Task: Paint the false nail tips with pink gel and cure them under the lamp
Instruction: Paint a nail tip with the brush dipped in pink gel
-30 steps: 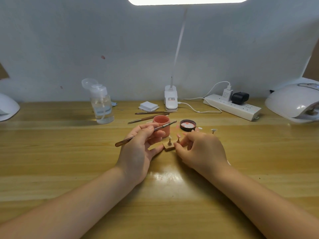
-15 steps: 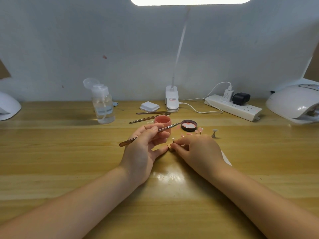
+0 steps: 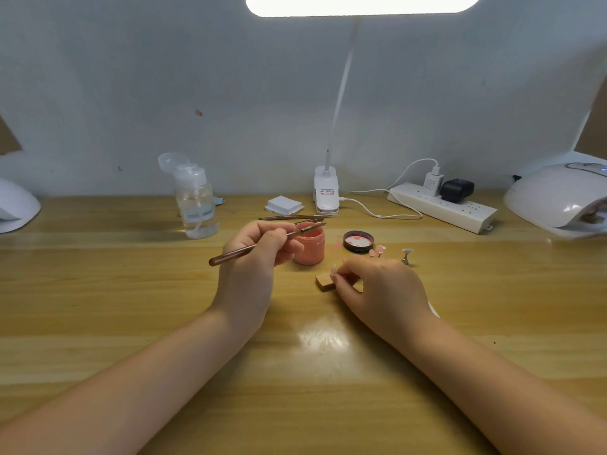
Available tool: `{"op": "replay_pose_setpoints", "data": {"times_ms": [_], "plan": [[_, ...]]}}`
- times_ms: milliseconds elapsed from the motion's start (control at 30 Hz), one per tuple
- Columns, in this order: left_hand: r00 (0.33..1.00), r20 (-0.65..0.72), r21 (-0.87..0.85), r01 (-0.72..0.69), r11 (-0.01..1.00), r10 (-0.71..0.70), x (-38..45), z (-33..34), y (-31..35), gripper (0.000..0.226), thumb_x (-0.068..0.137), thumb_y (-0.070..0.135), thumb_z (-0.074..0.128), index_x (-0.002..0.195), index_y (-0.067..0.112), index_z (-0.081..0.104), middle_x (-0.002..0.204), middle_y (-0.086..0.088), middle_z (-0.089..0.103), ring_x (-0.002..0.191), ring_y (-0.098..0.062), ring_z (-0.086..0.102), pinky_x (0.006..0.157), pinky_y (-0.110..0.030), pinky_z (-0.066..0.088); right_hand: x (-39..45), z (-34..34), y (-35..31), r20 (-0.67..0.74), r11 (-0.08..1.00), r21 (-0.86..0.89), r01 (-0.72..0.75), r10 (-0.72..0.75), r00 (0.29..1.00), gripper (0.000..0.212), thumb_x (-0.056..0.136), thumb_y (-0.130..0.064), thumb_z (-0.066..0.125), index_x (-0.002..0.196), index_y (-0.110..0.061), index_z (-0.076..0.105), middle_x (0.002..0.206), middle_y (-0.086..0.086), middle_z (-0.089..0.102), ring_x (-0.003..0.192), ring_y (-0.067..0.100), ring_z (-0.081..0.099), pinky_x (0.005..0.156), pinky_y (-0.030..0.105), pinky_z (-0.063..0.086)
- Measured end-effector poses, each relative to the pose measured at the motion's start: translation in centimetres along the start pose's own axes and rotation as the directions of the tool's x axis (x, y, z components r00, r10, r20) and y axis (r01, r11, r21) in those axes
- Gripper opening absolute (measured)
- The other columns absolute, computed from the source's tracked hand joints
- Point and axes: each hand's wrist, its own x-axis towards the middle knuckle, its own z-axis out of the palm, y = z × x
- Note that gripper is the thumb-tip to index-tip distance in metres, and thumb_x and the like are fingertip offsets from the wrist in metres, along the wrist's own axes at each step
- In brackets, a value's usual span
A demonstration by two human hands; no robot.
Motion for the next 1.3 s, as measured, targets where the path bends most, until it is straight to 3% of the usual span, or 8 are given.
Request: {"op": "replay_pose_setpoints", "data": {"times_ms": [133, 233, 367, 600, 833, 967, 1167, 1300], "plan": [[0.989, 0.017, 0.176, -0.145, 0.974, 0.144, 1.2, -0.2, 1.3, 0.020, 0.097, 0.008, 0.048, 0.088, 0.012, 0.066, 0.062, 0.004, 0.066, 0.066, -0.006, 0.062, 0.062, -0.016, 0.050, 0.1, 0.0, 0.1, -0.020, 0.999, 0.051, -0.008, 0.009, 1.000, 0.021, 0.093, -0.035, 0.053, 0.099, -0.024, 0.070, 0.093, -0.007, 0.072, 0.083, 0.016, 0.064, 0.072, 0.035, 0.049], [0.991, 0.019, 0.333, -0.132, 0.934, 0.133, 2.9, 0.0, 2.4, 0.013, 0.088, 0.018, 0.055, 0.084, 0.016, 0.067, 0.058, 0.010, 0.065, 0.061, -0.004, 0.060, 0.060, -0.023, 0.049, 0.0, 0.1, 0.1, -0.056, 0.989, 0.143, -0.020, 0.028, 0.998, 0.016, 0.089, -0.028, 0.060, 0.095, -0.020, 0.072, 0.087, -0.006, 0.073, 0.079, 0.016, 0.064, 0.073, 0.035, 0.049], [0.996, 0.088, 0.571, -0.044, 0.820, -0.007, 5.8, 0.4, 3.9, 0.017, 0.080, 0.021, 0.055, 0.082, 0.008, 0.066, 0.057, 0.006, 0.064, 0.063, -0.018, 0.056, 0.068, -0.040, 0.052, -0.2, -0.1, 0.2, -0.143, 0.950, 0.311, -0.016, 0.064, 0.988, 0.007, 0.081, -0.015, 0.071, 0.086, -0.015, 0.075, 0.076, -0.007, 0.071, 0.066, 0.009, 0.060, 0.068, 0.026, 0.049], [0.937, 0.095, 0.748, 0.156, 0.645, -0.336, 9.4, 2.4, 4.9, 0.006, 0.085, 0.008, 0.058, 0.084, 0.005, 0.063, 0.063, -0.007, 0.067, 0.058, -0.015, 0.057, 0.043, -0.020, 0.050, 0.1, 0.3, 0.3, -0.144, 0.911, 0.409, 0.044, 0.017, 0.989, 0.007, 0.077, -0.010, 0.075, 0.078, -0.017, 0.075, 0.066, -0.010, 0.067, 0.057, 0.000, 0.053, 0.059, 0.011, 0.039], [0.925, 0.117, 0.803, 0.126, 0.583, -0.361, 10.4, 3.4, 3.5, 0.006, 0.085, 0.011, 0.060, 0.084, 0.006, 0.063, 0.071, -0.005, 0.066, 0.060, -0.012, 0.054, 0.046, -0.018, 0.050, 0.0, 0.3, 0.4, -0.180, 0.912, 0.404, 0.076, -0.003, 0.984, 0.006, 0.077, -0.011, 0.076, 0.077, -0.016, 0.075, 0.065, -0.009, 0.067, 0.057, -0.001, 0.053, 0.056, 0.008, 0.036], [0.919, 0.111, 0.836, 0.119, 0.535, -0.378, 10.4, 3.3, 2.9, 0.009, 0.081, 0.015, 0.066, 0.086, 0.008, 0.063, 0.076, -0.005, 0.058, 0.062, -0.015, 0.046, 0.046, -0.023, 0.037, 0.1, 0.3, 0.4, -0.185, 0.915, 0.394, 0.083, -0.010, 0.983, 0.005, 0.077, -0.011, 0.075, 0.077, -0.016, 0.075, 0.065, -0.008, 0.068, 0.054, 0.001, 0.051, 0.056, 0.010, 0.036], [0.902, -0.025, 0.556, 0.370, 0.744, -0.431, 11.1, 1.0, 2.7, 0.010, 0.082, 0.009, 0.065, 0.090, 0.004, 0.065, 0.052, -0.001, 0.062, 0.048, -0.010, 0.036, 0.040, -0.017, 0.025, 0.0, 0.3, 0.3, -0.181, 0.912, 0.404, 0.071, 0.004, 0.984, 0.005, 0.077, -0.009, 0.074, 0.079, -0.015, 0.075, 0.067, -0.009, 0.068, 0.055, -0.001, 0.051, 0.058, 0.009, 0.038], [0.884, -0.027, 0.364, 0.443, 0.820, -0.466, 10.5, -0.7, 2.5, 0.009, 0.084, 0.007, 0.059, 0.088, 0.003, 0.066, 0.052, 0.000, 0.060, 0.042, -0.005, 0.034, 0.035, -0.015, 0.024, 0.0, 0.3, 0.4, -0.133, 0.887, 0.462, 0.025, 0.041, 0.990, 0.006, 0.078, -0.009, 0.073, 0.080, -0.014, 0.074, 0.067, -0.012, 0.065, 0.059, 0.002, 0.055, 0.060, 0.010, 0.040]]}}
